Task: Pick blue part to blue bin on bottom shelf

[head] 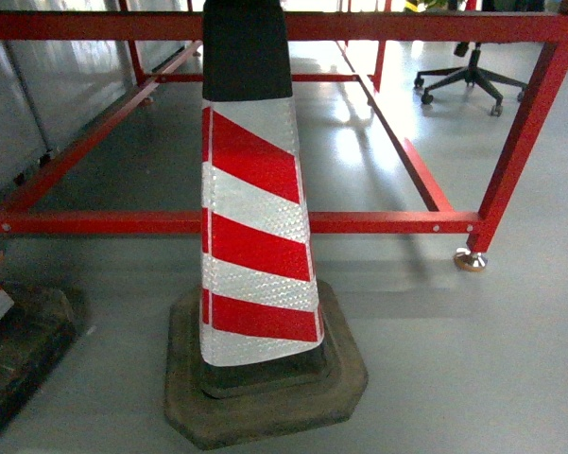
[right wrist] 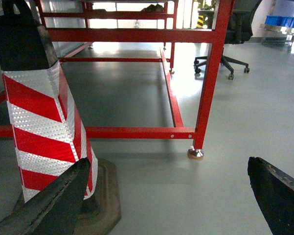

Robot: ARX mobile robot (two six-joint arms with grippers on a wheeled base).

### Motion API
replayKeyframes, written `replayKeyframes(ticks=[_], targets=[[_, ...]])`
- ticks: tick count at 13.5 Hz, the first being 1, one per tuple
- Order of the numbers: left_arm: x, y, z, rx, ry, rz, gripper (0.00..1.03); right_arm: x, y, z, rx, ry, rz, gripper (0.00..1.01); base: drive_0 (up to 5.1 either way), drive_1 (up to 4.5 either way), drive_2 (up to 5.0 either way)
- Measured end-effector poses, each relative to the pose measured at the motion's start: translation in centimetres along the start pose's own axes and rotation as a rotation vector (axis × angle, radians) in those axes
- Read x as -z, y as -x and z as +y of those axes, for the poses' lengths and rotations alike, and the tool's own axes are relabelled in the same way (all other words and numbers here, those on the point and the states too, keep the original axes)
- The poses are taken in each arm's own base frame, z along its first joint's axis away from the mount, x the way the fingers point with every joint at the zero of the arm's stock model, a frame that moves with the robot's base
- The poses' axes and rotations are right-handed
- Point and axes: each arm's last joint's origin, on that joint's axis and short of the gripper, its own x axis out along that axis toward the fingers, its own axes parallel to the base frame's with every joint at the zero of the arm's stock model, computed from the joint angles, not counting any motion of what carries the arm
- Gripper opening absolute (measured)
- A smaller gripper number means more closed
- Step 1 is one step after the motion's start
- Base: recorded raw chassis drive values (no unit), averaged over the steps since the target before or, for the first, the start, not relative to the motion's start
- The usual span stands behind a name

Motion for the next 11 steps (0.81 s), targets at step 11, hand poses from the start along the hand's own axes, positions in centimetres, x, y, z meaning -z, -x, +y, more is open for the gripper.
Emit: replayKeyframes(ticks=[11], targets=[[0.00,0.00,0.00,0.000,0.000,0.000,0.98,0.00,0.00,0.00,0.000,0.000,0.000,0.98,0.0,0.00,0.0]])
